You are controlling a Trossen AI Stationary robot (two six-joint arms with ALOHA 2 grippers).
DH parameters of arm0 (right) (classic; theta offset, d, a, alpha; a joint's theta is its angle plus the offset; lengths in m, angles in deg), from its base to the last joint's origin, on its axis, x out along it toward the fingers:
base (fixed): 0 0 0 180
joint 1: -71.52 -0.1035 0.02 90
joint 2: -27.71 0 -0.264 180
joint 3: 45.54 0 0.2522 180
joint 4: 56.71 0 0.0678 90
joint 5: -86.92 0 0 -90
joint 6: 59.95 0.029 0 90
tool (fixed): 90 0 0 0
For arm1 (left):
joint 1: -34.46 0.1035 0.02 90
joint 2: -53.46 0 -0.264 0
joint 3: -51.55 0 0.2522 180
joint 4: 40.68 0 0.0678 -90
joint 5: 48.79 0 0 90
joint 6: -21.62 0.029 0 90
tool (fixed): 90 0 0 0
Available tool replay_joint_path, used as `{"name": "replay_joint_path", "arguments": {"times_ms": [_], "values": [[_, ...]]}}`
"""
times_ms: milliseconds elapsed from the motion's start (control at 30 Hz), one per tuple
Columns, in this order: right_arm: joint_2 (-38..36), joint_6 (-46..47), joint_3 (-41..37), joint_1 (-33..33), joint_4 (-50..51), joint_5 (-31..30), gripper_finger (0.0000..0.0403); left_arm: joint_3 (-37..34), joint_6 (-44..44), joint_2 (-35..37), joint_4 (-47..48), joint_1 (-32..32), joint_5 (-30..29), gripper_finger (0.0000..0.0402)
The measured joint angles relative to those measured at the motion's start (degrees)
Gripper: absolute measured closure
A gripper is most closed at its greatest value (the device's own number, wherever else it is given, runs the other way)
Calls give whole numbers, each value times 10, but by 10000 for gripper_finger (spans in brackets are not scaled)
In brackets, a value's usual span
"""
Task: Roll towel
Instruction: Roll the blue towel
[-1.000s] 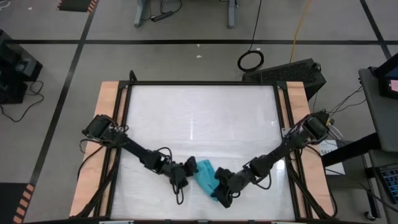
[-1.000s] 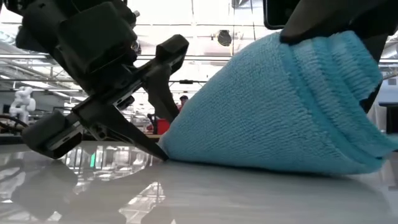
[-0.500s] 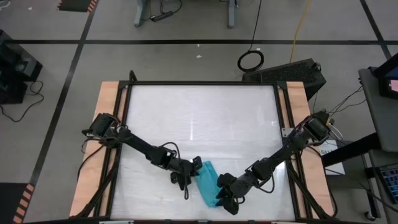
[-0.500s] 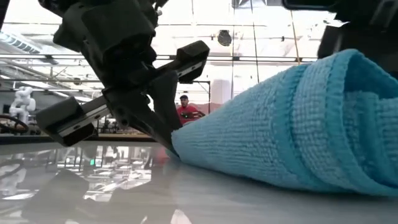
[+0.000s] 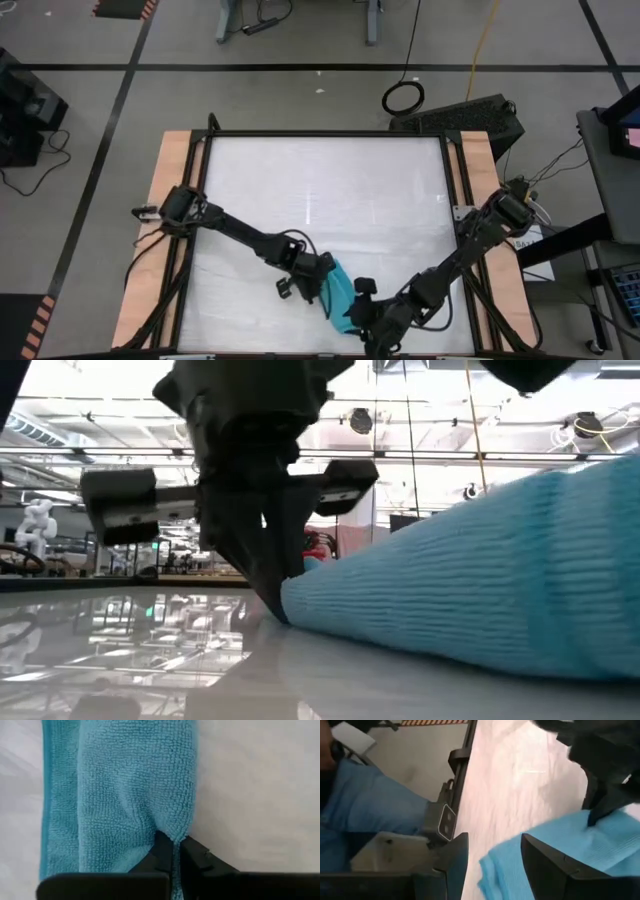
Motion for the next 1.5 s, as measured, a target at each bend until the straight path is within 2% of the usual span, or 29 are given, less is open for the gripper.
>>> {"name": "replay_joint_path", "arguments": {"times_ms": [233,467,767,900,1133,1267,1500], "values": [[58,-6,53,-17,59,-41,232,62,-85,-12,67,42,128,388],[120,31,109,-37,109,-83,232,79,-135,-39,112,62,170,389],[175,12,177,-54,133,-137,232,108,-171,-72,144,84,275,389],[214,25,214,-53,202,-139,232,128,-190,-73,160,96,307,389],[251,109,291,-60,384,-230,232,133,-193,-73,190,105,356,389],[254,186,294,-61,440,-205,232,133,-201,-72,194,107,376,389],[254,262,272,-55,450,-161,232,134,-221,-72,163,108,379,369]]}}
